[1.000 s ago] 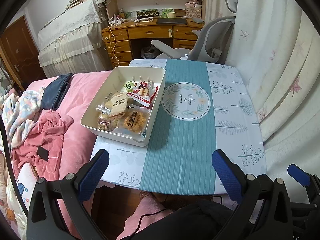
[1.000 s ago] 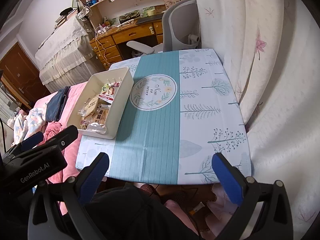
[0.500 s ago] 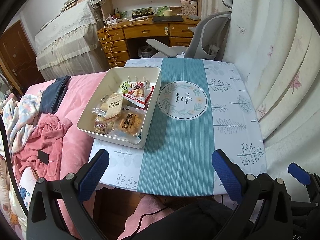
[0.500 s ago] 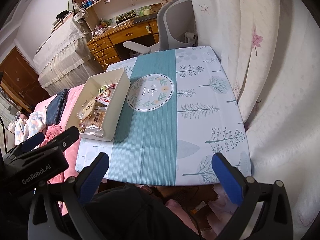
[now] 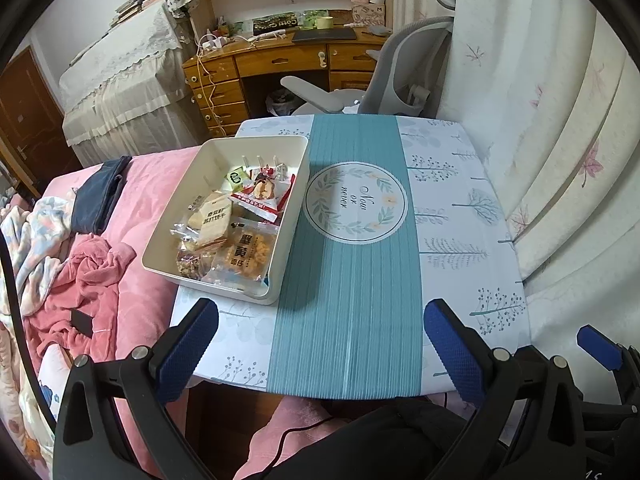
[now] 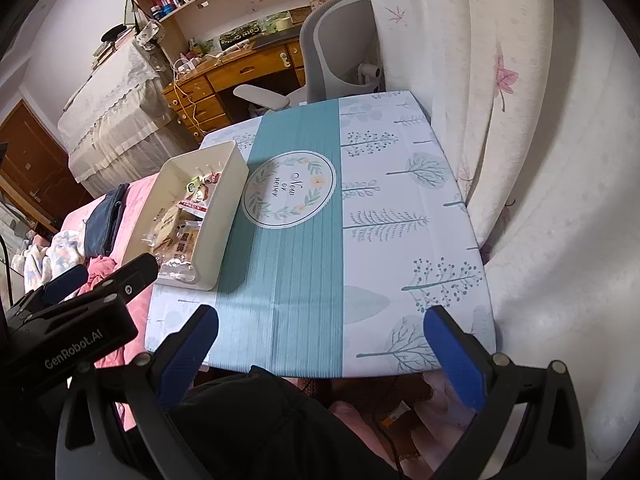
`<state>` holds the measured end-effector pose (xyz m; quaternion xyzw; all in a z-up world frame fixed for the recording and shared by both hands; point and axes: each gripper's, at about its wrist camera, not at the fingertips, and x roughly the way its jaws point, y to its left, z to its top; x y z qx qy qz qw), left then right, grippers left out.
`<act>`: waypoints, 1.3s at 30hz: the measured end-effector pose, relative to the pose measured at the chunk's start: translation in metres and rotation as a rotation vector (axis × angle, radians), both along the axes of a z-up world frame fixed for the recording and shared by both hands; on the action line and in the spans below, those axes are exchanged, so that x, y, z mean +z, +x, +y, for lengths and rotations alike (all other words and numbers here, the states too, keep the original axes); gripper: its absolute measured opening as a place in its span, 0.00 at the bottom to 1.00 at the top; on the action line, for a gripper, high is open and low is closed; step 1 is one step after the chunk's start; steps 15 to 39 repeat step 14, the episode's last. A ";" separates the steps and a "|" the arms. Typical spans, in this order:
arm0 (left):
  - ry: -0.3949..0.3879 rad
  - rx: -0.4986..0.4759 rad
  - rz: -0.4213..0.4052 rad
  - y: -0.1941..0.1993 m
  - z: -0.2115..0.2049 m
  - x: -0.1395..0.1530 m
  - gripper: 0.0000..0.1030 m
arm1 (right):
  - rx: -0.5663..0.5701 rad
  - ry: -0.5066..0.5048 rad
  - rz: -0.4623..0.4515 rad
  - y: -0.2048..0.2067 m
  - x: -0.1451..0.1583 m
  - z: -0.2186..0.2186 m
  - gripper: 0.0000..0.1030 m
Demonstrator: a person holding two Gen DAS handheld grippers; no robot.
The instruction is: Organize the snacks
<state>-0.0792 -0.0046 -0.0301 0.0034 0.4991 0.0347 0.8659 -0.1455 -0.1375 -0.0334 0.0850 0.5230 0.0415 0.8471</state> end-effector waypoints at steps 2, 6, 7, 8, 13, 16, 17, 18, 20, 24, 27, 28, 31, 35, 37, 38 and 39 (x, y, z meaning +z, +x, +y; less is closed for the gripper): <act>0.000 -0.004 0.004 0.003 -0.002 -0.001 0.99 | -0.004 0.001 0.004 0.001 -0.001 -0.002 1.00; 0.003 -0.002 0.007 0.006 -0.002 -0.002 0.99 | -0.010 0.005 0.010 0.006 -0.002 -0.005 1.00; 0.002 -0.002 0.006 0.004 -0.003 -0.002 0.99 | -0.009 0.007 0.011 0.007 -0.002 -0.005 1.00; 0.003 -0.001 0.008 0.005 -0.003 -0.002 0.99 | -0.008 0.008 0.013 0.008 -0.002 -0.004 1.00; 0.009 0.008 0.010 0.011 0.001 -0.003 0.99 | 0.000 0.013 0.013 0.012 -0.003 -0.005 1.00; 0.009 0.011 0.011 0.012 0.002 -0.003 0.99 | 0.004 0.015 0.013 0.014 -0.004 -0.003 1.00; 0.009 0.011 0.011 0.012 0.002 -0.003 0.99 | 0.004 0.015 0.013 0.014 -0.004 -0.003 1.00; 0.009 0.011 0.011 0.012 0.002 -0.003 0.99 | 0.004 0.015 0.013 0.014 -0.004 -0.003 1.00; 0.009 0.011 0.011 0.012 0.002 -0.003 0.99 | 0.004 0.015 0.013 0.014 -0.004 -0.003 1.00; 0.009 0.011 0.011 0.012 0.002 -0.003 0.99 | 0.004 0.015 0.013 0.014 -0.004 -0.003 1.00; 0.009 0.011 0.011 0.012 0.002 -0.003 0.99 | 0.004 0.015 0.013 0.014 -0.004 -0.003 1.00; 0.009 0.011 0.011 0.012 0.002 -0.003 0.99 | 0.004 0.015 0.013 0.014 -0.004 -0.003 1.00; 0.009 0.011 0.011 0.012 0.002 -0.003 0.99 | 0.004 0.015 0.013 0.014 -0.004 -0.003 1.00; 0.009 0.011 0.011 0.012 0.002 -0.003 0.99 | 0.004 0.015 0.013 0.014 -0.004 -0.003 1.00; 0.009 0.011 0.011 0.012 0.002 -0.003 0.99 | 0.004 0.015 0.013 0.014 -0.004 -0.003 1.00; 0.009 0.011 0.011 0.012 0.002 -0.003 0.99 | 0.004 0.015 0.013 0.014 -0.004 -0.003 1.00; 0.009 0.011 0.011 0.012 0.002 -0.003 0.99 | 0.004 0.015 0.013 0.014 -0.004 -0.003 1.00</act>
